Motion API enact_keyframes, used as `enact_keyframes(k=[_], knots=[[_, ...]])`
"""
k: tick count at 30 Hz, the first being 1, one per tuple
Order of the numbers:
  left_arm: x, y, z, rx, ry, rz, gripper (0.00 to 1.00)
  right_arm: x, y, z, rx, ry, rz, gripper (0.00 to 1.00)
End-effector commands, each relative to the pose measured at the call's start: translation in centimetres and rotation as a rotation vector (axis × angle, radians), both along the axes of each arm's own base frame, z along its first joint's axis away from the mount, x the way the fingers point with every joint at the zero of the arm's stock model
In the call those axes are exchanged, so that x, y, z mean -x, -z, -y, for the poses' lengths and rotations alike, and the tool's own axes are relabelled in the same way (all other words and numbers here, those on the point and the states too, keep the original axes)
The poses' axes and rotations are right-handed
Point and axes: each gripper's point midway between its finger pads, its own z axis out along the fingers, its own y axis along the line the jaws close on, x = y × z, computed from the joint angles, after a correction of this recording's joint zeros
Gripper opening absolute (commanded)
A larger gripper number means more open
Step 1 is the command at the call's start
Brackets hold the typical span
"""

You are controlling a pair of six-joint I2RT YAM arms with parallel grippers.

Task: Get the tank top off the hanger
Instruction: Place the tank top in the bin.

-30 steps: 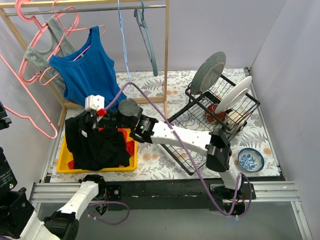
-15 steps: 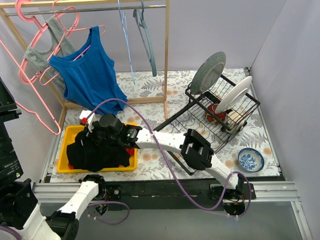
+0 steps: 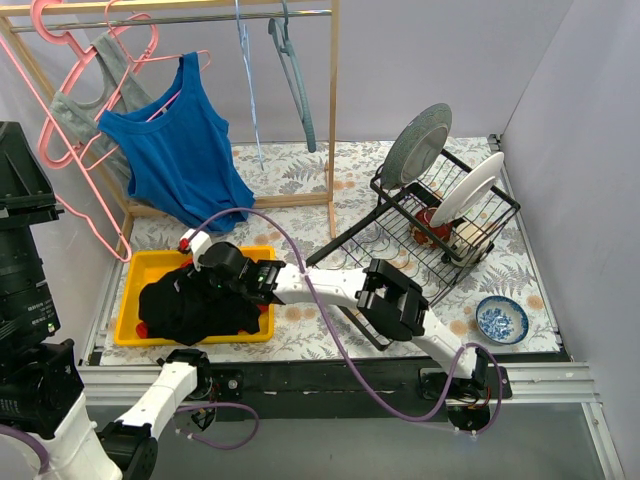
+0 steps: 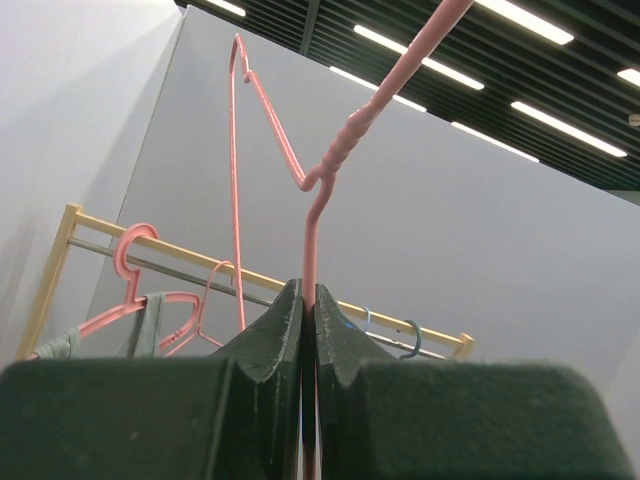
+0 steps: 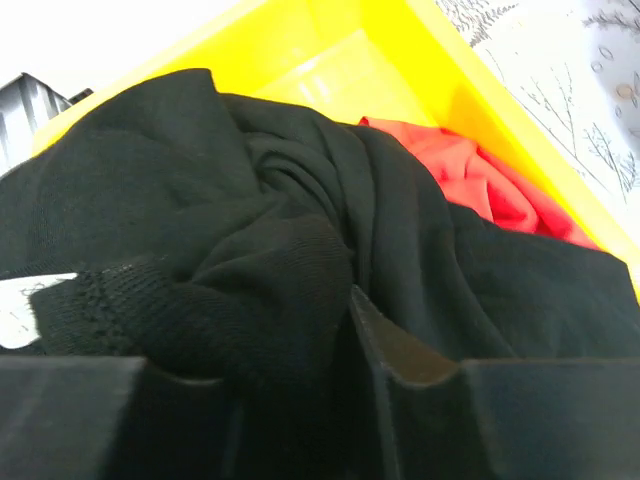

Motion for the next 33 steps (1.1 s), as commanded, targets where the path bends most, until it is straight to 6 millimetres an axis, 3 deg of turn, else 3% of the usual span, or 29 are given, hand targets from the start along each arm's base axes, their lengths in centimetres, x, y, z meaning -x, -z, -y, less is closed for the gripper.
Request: enact_keyframes(k=[1, 2, 5, 13, 16, 19, 20, 21, 23, 27, 33], knots=[[-1.4, 0.5, 0.5, -0.026, 0.014, -0.034, 0.0, 0.8, -7.6, 1.0, -0.114, 0.013, -0.006, 0.45], [-1.5, 0.5, 0.6, -0.025, 0.017, -0.037, 0.0, 0.9, -9.6, 1.3, -0.141, 0.015, 0.005, 0.47], [-1.8, 0.7, 0.8, -0.03, 0.024, -0.047, 0.0, 0.0, -12.5, 2.3, -0.154, 0.063, 0.042, 0.6], [-0.9, 0.0, 1.0, -0.032, 0.045, -0.025, 0.0, -0.8, -14.0, 4.2, -0.116, 0.093, 0.058, 0.63], [-0.8, 0.0, 1.0, -0.032, 0.046, -0.022, 0.0, 0.7, -15.7, 4.0, -0.169, 0.024, 0.042, 0.55], [-0.4, -0.2, 1.0, -0.034, 0.045, -0.022, 0.0, 4.8, -18.5, 2.9, -0.291, -0.225, 0.022, 0.43], [-0.3, -0.3, 1.0, -0.034, 0.047, -0.018, 0.0, 7.6, -18.9, 2.8, -0.325, -0.373, -0.033, 0.41], [-0.4, -0.2, 1.1, -0.036, 0.048, -0.022, 0.0, 8.4, -19.1, 2.2, -0.368, -0.429, -0.051, 0.33], [-0.2, -0.3, 1.1, -0.036, 0.049, -0.019, 0.0, 10.6, -19.0, 2.0, -0.393, -0.532, -0.138, 0.24], [-0.2, -0.2, 1.0, -0.033, 0.046, -0.024, 0.0, 11.3, -17.4, 1.0, -0.405, -0.572, -0.203, 0.21], [-0.6, 0.0, 1.1, -0.038, 0.046, -0.03, 0.0, 10.1, -11.0, -0.2, -0.338, -0.561, -0.27, 0.22]])
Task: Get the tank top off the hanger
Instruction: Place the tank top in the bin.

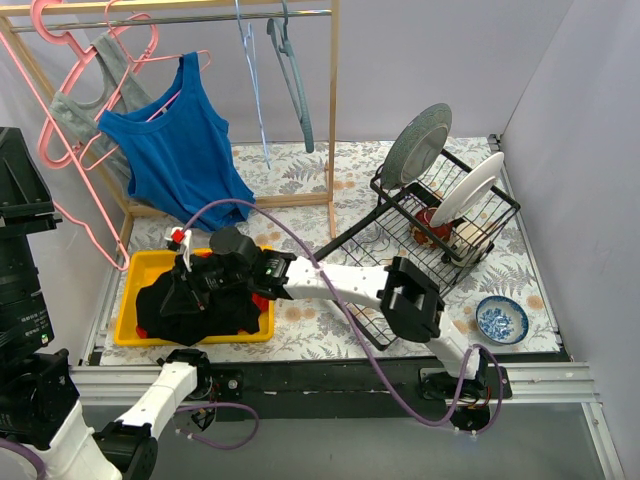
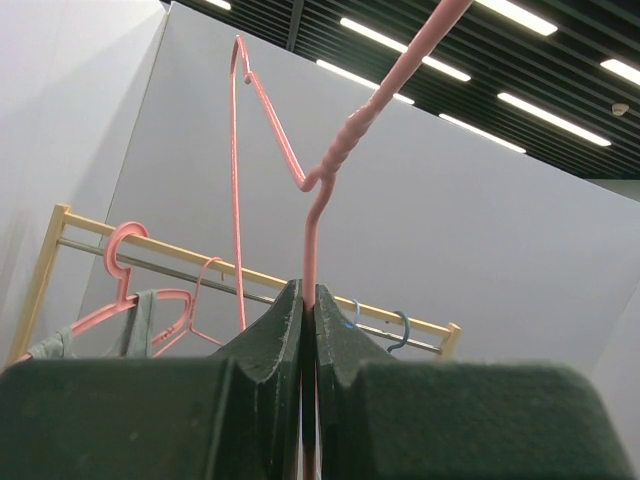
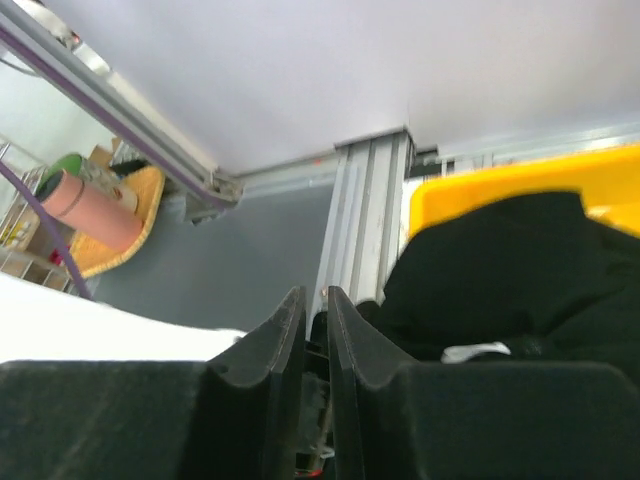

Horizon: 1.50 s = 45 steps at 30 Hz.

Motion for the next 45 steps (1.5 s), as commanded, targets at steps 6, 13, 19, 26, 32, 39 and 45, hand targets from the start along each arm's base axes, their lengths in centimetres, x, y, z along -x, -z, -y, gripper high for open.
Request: enact_keyframes(k=[6, 13, 19, 26, 32, 39, 45], knots=[[-3.4, 1.1, 0.4, -0.034, -0.007, -0.068, 0.0, -3.5, 17.3, -0.7, 0.287, 0.03, -0.044, 0.22], [-5.6, 3.2, 0.6, -0.04, -0.011, -0.112, 0.0, -3.4, 18.3, -0.2, 0.304, 0.026, -0.083, 0.22], [-7.0, 4.1, 1.0, -0.07, -0.003, -0.167, 0.0, -4.1, 8.9, 0.0, 0.165, 0.037, -0.049, 0.25], [-7.8, 5.1, 1.7, -0.089, 0.024, -0.197, 0.0, -5.3, 2.8, 0.5, 0.065, 0.036, -0.08, 0.25], [-9.6, 7.1, 2.7, -0.107, 0.07, -0.274, 0.0, -8.4, 4.3, -0.5, 0.054, 0.08, -0.125, 0.25], [-13.4, 12.7, 4.4, -0.12, 0.156, -0.457, 0.0, -10.2, 14.8, -0.2, 0.217, 0.14, -0.227, 0.25], [-14.7, 16.6, 4.9, -0.099, 0.186, -0.555, 0.0, -10.7, 17.1, 0.6, 0.281, 0.152, -0.251, 0.25]])
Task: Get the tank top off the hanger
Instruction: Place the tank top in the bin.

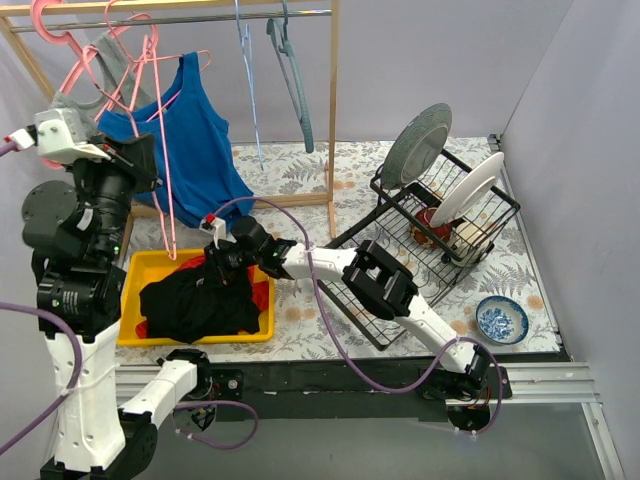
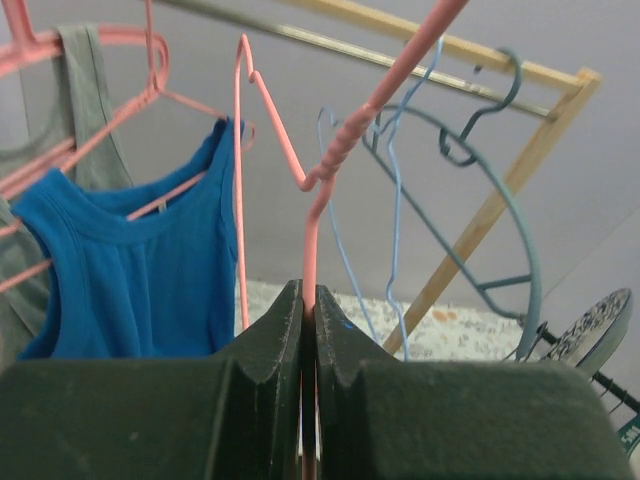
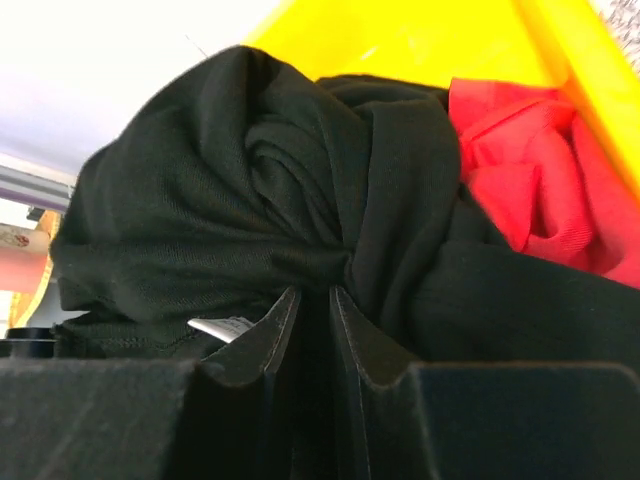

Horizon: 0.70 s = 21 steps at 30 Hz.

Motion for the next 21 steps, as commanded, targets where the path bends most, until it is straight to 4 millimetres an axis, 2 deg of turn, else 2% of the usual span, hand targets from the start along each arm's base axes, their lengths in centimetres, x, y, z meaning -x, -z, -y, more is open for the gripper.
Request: enact_keyframes(k=[1, 2, 4, 5, 6, 7, 8, 9, 10, 12, 13, 15, 16, 17, 19, 21], knots=[[-0.3, 2.8, 0.7, 0.01, 0.033, -0.076, 0.0, 0.3, -0.3, 0.8, 0.017, 0.009, -0.001, 0.25], [-0.6, 3.5, 0.7, 0.01, 0.031, -0.099, 0.0, 0.2, -1.9, 0.9, -0.005, 0.016, 0.014, 0.25], [-0.8, 3.9, 0.9, 0.008, 0.042, -0.117, 0.0, 0.3, -3.1, 1.2, -0.02, 0.018, 0.025, 0.25], [-0.9, 4.2, 0.9, 0.003, 0.044, -0.132, 0.0, 0.4, -4.8, 1.4, -0.045, 0.021, 0.034, 0.25], [-0.9, 4.2, 1.0, 0.002, 0.049, -0.135, 0.0, 0.5, -5.5, 1.5, -0.057, 0.022, 0.036, 0.25], [-0.8, 4.3, 1.1, 0.001, 0.052, -0.138, 0.0, 0.7, -5.4, 2.0, -0.051, 0.026, 0.031, 0.25], [-0.8, 4.5, 1.1, 0.002, 0.052, -0.149, 0.0, 0.9, -7.4, 2.2, -0.09, 0.028, 0.049, 0.26], [-0.8, 4.6, 1.1, 0.001, 0.054, -0.154, 0.0, 0.9, -8.0, 2.4, -0.1, 0.026, 0.061, 0.27], [-0.8, 4.9, 1.2, 0.001, 0.058, -0.17, 0.0, 1.0, -9.4, 2.6, -0.12, 0.024, 0.081, 0.29], [-1.2, 5.6, 1.3, 0.001, 0.061, -0.198, 0.0, 0.9, -10.1, 2.9, -0.108, 0.022, 0.115, 0.34], [-1.4, 6.3, 1.3, 0.001, 0.063, -0.223, 0.0, 0.9, -11.3, 3.2, -0.118, 0.03, 0.133, 0.37], [-2.0, 7.2, 1.3, -0.004, 0.059, -0.256, 0.0, 0.8, -12.2, 3.7, -0.124, 0.048, 0.145, 0.43], [-1.9, 7.3, 1.4, -0.007, 0.062, -0.267, 0.0, 1.1, -13.4, 4.2, -0.146, 0.046, 0.153, 0.45], [-2.1, 7.4, 1.5, -0.008, 0.067, -0.276, 0.0, 1.7, -12.7, 4.8, -0.136, 0.034, 0.143, 0.49], [-2.3, 7.2, 2.1, -0.008, 0.099, -0.283, 0.0, 3.0, -14.0, 5.4, -0.177, 0.007, 0.173, 0.61], [-2.3, 7.0, 2.6, -0.003, 0.127, -0.279, 0.0, 3.9, -13.0, 6.2, -0.153, -0.003, 0.181, 0.63]])
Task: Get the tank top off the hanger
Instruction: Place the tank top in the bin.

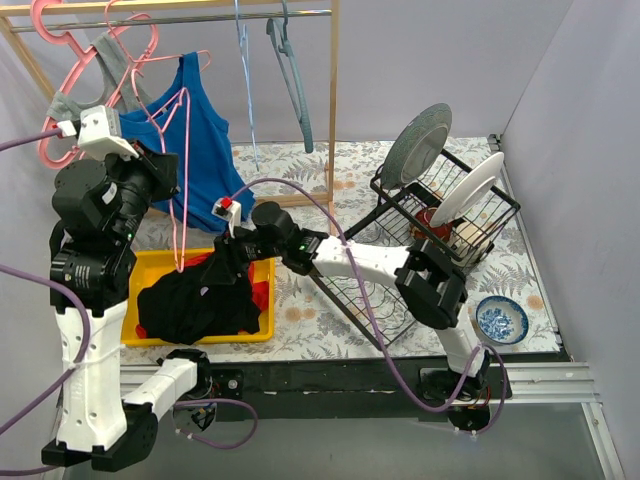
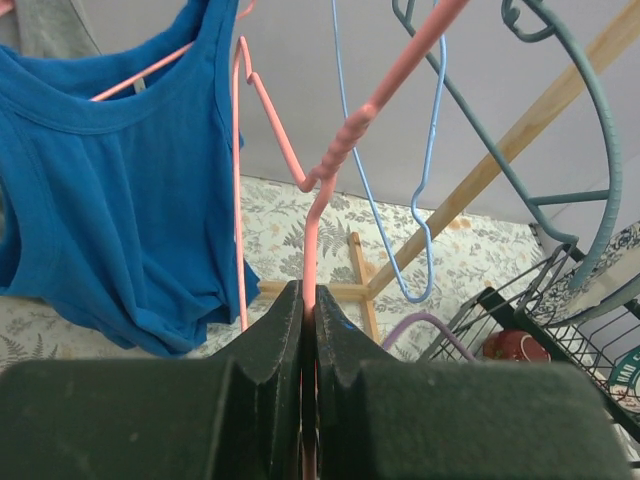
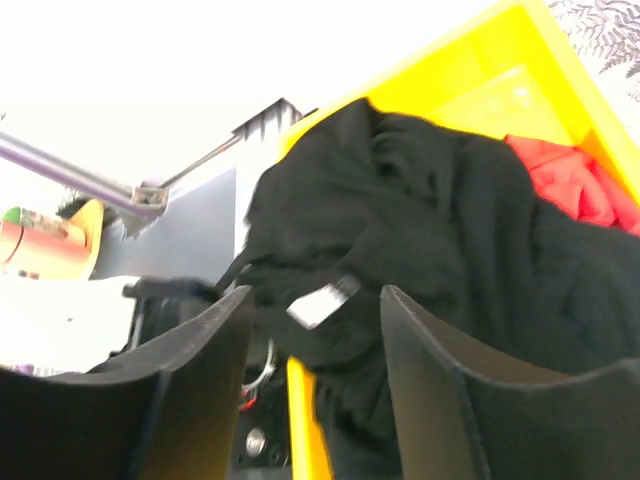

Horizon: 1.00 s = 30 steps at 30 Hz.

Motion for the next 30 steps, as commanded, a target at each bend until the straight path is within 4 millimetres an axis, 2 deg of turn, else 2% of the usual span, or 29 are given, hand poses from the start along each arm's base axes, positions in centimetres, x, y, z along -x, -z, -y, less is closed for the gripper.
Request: enact_keyframes(k=[1, 2, 3, 4, 6, 8, 9, 10, 11, 13, 22, 28, 30], knots=[[0.1, -0.8, 1.3, 0.02, 0.068, 0.004, 0.0, 2.9, -3.2, 1.4, -0.067, -0.048, 0.096, 0.67], [0.0, -0.7, 1.3, 0.022, 0.066, 0.001, 0.0, 3.3, -2.3, 2.0, -0.044, -0.049, 0.097, 0.69], [-0.2, -0.7, 1.3, 0.021, 0.066, 0.0, 0.0, 3.7, -2.4, 2.3, -0.043, -0.045, 0.109, 0.71], [-0.8, -0.3, 1.5, 0.02, 0.071, -0.022, 0.0, 4.6, -3.3, 2.7, -0.058, -0.059, 0.131, 0.76], [-1.3, -0.6, 1.8, 0.021, 0.089, -0.025, 0.0, 5.8, -3.2, 3.5, -0.056, -0.079, 0.145, 0.79], [-2.3, -0.2, 1.9, 0.016, 0.091, -0.04, 0.0, 7.4, -4.6, 4.1, -0.084, -0.112, 0.173, 0.84], [-2.6, -0.3, 1.6, 0.011, 0.071, -0.039, 0.0, 8.0, -4.6, 4.5, -0.084, -0.125, 0.171, 0.9], [-3.0, -0.3, 1.5, 0.008, 0.062, -0.037, 0.0, 8.8, -5.9, 4.9, -0.11, -0.136, 0.181, 0.99], [-3.9, 0.1, 1.4, -0.009, 0.057, -0.05, 0.0, 9.1, -6.3, 5.2, -0.117, -0.139, 0.19, 0.99], [-4.6, -0.6, 1.4, -0.017, 0.056, -0.034, 0.0, 9.9, -7.6, 6.1, -0.144, -0.142, 0.203, 0.98], [-9.5, -2.1, 2.9, -0.014, 0.111, 0.012, 0.0, 10.7, -11.6, 9.1, -0.224, -0.123, 0.258, 0.99], [-13.0, -3.0, 3.2, -0.031, 0.11, 0.047, 0.0, 10.6, -12.3, 10.8, -0.234, -0.088, 0.299, 0.98], [-13.4, -3.5, 3.4, -0.027, 0.121, 0.065, 0.0, 10.4, -12.2, 11.2, -0.231, -0.072, 0.311, 0.99]])
